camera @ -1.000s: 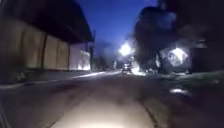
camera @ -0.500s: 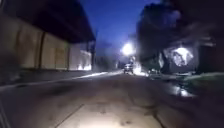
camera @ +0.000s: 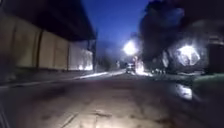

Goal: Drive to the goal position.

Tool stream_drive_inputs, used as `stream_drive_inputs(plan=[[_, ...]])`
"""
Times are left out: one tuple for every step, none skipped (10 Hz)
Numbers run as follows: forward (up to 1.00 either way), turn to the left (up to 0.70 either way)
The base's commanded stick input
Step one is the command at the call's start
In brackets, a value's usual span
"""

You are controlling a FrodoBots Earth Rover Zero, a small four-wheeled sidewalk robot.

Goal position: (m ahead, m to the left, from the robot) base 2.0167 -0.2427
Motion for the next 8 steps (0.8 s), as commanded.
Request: stream_drive_inputs(plan=[[0.85,-0.28],[0.85,-0.33],[0.85,-0.27],[0.85,-0.22],[0.85,-0.16],[0.85,-0.11],[0.85,-0.05],[0.85,0.0]])
